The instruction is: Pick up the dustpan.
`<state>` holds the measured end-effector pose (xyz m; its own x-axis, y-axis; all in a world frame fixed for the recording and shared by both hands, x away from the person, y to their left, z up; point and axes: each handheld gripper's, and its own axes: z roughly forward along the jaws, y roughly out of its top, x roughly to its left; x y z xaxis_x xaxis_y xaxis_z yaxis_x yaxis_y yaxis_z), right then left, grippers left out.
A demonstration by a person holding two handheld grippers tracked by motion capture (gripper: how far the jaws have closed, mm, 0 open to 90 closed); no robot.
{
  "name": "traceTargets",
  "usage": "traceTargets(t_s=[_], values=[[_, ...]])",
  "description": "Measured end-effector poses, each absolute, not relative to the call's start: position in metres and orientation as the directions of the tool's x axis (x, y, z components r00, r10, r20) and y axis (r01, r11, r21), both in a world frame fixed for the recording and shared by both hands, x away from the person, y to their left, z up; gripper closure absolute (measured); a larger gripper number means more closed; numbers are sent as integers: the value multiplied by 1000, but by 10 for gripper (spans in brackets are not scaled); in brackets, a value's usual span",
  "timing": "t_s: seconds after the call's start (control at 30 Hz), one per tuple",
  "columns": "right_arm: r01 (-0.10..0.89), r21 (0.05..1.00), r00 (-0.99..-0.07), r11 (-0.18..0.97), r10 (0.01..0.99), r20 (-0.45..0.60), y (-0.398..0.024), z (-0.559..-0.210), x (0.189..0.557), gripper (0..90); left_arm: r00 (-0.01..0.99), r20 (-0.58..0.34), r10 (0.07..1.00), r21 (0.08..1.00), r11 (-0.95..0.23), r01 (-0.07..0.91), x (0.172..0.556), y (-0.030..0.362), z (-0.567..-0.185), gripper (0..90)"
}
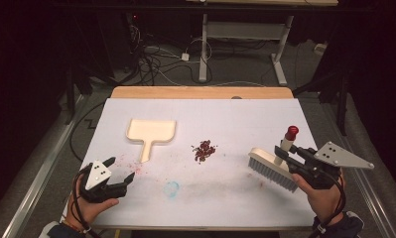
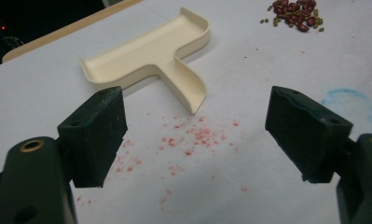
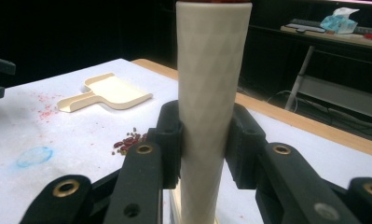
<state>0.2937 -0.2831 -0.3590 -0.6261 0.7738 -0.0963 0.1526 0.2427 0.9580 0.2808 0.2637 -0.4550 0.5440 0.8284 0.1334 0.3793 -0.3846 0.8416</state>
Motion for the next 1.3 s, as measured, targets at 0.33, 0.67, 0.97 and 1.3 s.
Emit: traceTargets(t_s=[0.33, 0.67, 0.97, 1.3], values=[[149, 958, -621, 246, 777, -103, -280, -357, 293, 699, 542, 101, 834, 821, -378, 428, 285, 262, -458, 201], [134, 958, -615, 254, 779, -121, -276, -359, 291, 699, 472, -8, 881, 743, -311, 592, 315, 247, -467, 202], [143, 957, -610, 251, 784, -115, -274, -362, 294, 699, 449, -10, 893, 691, -319, 649, 366, 212, -469, 214], [150, 956, -606, 252, 787, -112, -275, -364, 295, 698, 416, 11, 909, 670, -316, 672, 390, 201, -476, 235]])
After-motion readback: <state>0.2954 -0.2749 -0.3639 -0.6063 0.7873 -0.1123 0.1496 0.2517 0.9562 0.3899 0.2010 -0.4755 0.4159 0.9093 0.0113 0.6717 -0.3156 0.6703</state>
